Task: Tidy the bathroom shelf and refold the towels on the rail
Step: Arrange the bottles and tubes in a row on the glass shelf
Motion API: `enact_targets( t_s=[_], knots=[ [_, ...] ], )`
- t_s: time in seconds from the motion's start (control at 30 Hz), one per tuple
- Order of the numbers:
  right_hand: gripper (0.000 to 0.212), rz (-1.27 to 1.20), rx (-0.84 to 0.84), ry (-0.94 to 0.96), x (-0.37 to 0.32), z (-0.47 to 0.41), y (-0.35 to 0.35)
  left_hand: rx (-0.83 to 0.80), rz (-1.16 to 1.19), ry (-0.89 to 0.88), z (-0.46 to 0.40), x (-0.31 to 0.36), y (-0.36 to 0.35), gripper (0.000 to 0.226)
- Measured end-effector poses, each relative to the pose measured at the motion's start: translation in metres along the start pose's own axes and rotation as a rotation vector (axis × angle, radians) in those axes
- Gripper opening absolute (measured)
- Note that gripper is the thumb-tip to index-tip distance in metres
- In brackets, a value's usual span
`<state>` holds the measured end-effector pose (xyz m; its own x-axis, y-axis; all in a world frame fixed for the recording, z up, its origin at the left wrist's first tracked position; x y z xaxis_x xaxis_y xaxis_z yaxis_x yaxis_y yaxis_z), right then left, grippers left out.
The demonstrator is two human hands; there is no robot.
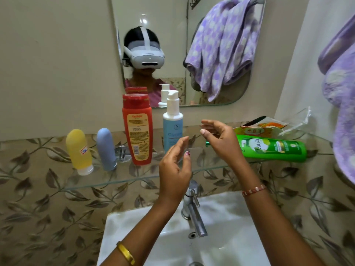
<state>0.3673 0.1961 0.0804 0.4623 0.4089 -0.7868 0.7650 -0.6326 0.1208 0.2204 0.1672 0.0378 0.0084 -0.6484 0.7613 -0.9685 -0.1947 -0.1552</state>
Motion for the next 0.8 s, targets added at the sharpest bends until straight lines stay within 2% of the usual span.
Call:
enact_targets(
  t_s=[0.17, 0.3, 0.4, 0.5, 0.63, 0.73, 0.8],
  knots=[
    [0.032, 0.233, 0.057, 0.003, 0.013, -0.006, 0.046, -0.096, 0.133, 0.180, 0.007, -0.007, -0.037, 0.037],
    [0.035, 0.363, 0.112, -0.022, 0.023, -0.006, 0.078, -0.169, 0.173, 0.257, 0.017, -0.011, -0.063, 0.036],
    [0.039, 0.480, 0.119, 0.033, 0.024, -0.007, 0.098, -0.198, 0.200, 0.314, 0.021, -0.013, -0.081, 0.035],
    [0.053, 0.641, -0.017, 0.067, 0.031, -0.014, 0.109, -0.221, 0.204, 0.434, 0.027, -0.015, -0.096, 0.034],
    [0.077, 0.987, -0.254, 0.098, 0.050, -0.023, 0.116, -0.294, 0.194, 0.691, 0.036, -0.026, -0.116, 0.032],
    [0.082, 1.080, -0.338, 0.147, 0.061, -0.030, 0.117, -0.363, 0.194, 0.870, 0.041, -0.031, -0.129, 0.023],
    [0.087, 1.114, -0.379, 0.163, 0.066, -0.035, 0.120, -0.360, 0.183, 0.916, 0.043, -0.032, -0.135, 0.017]
  ],
)
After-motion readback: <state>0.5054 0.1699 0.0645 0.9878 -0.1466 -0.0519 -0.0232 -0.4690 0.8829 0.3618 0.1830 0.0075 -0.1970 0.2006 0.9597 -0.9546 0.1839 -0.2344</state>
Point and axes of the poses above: each hand's wrist, its own z-axis away from the middle knuckle, its own y-axis out of the back of the hand, x = y × z, the point moved 4 cm from there along -z, towards the middle knuckle, and after that the axes turned 15 degrees about x, right-handed, at the moved point
